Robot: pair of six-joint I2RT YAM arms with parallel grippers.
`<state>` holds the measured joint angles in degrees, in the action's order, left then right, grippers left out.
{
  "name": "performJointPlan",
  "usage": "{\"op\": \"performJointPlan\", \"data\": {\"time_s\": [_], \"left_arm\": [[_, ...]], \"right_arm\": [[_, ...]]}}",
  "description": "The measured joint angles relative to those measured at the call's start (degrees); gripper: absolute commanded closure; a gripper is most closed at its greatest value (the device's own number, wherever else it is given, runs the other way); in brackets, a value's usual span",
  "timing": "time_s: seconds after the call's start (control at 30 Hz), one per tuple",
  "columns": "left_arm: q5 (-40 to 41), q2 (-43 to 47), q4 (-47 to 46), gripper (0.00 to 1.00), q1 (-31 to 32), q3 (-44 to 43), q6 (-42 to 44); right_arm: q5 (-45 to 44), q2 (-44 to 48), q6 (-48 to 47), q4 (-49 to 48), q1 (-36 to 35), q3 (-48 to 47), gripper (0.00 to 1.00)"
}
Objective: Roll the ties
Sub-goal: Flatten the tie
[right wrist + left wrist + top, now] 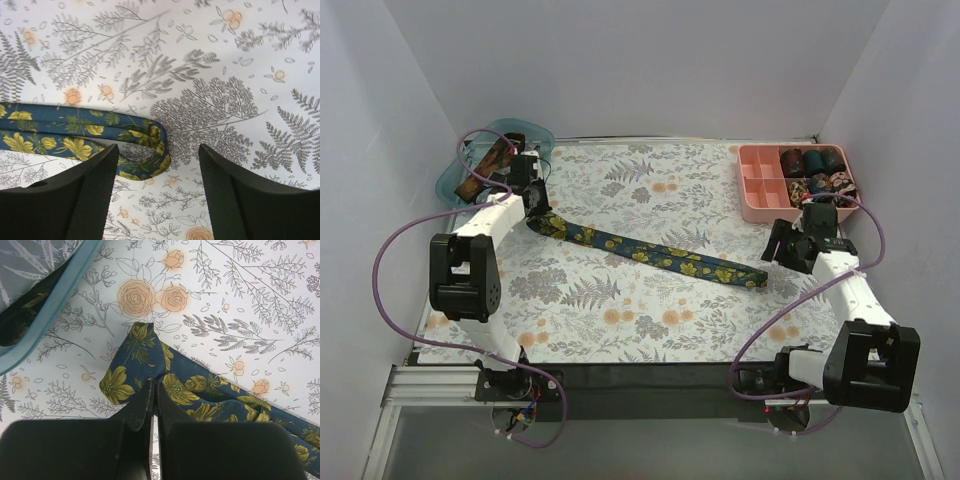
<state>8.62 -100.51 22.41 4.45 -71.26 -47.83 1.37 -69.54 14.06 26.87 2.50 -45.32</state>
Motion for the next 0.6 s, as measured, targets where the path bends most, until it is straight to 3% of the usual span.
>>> {"op": "performJointPlan", "data": {"time_s": [0.2, 0.37, 0.6], "left_arm": [[-1.57, -2.49, 0.04, 1.0, -0.11, -1.33, -0.17], [-2.05, -4.57, 0.59, 1.0, -0.11, -3.5, -0.37], [-2.25, -5.18, 0.81, 1.0, -0.11, -5.2, -0.59]], "right_arm": [[4.96, -0.31, -0.96, 0.55, 5.99, 4.68, 0.61], [9.46, -0.35, -2.21, 0.5, 8.81, 5.16, 0.63], [14.01, -0.24, -5.57, -0.02, 9.42, 6.34, 0.55]]}}
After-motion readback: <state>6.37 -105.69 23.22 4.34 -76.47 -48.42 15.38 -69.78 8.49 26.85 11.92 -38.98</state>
